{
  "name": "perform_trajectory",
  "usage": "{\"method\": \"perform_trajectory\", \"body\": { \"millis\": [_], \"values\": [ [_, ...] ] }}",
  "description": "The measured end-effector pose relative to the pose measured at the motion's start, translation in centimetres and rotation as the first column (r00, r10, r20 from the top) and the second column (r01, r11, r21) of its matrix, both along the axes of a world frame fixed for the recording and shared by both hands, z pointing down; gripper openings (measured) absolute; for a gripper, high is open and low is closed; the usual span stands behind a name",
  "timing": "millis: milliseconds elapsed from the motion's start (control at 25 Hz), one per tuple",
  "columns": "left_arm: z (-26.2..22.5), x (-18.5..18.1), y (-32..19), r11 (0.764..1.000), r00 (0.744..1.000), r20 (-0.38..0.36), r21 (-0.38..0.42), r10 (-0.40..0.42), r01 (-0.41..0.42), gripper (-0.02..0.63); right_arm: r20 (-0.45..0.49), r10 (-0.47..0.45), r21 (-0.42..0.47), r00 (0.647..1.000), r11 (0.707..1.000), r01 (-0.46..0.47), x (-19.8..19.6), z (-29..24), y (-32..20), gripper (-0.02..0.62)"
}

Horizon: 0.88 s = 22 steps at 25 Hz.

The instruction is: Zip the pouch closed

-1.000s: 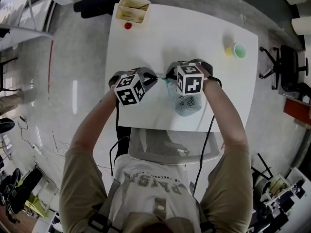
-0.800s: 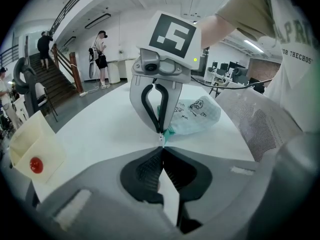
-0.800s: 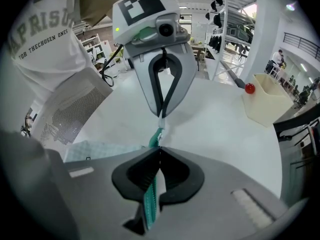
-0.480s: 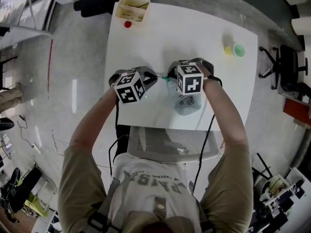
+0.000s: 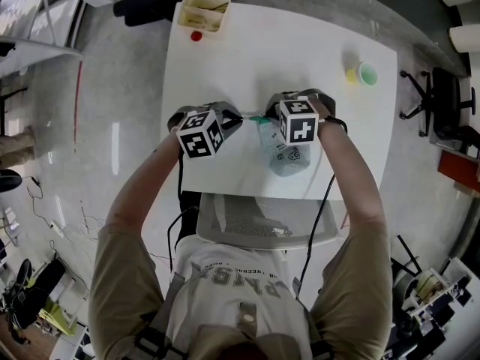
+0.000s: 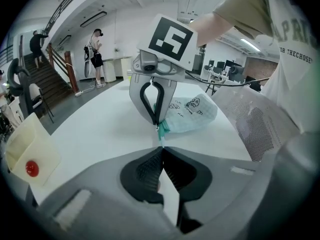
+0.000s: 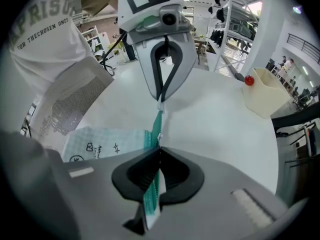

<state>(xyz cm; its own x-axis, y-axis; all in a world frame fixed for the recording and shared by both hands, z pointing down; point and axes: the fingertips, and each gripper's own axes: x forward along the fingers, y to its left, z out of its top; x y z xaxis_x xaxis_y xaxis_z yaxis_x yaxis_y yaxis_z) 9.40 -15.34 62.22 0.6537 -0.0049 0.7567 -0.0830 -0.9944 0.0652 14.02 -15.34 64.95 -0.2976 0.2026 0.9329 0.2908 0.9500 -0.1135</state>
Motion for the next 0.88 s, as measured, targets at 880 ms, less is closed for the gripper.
{"method": "perform_trajectory", "body": {
  "millis": [880],
  "values": [
    [0.9,0.4,0.1,1.0,1.0,0.019,-0.006,0.014,-0.014,0.011,-0.031,0.026,0.035,0.999,0.999,-0.025,2.5,0.5,-0.4,0.003]
  ]
}}
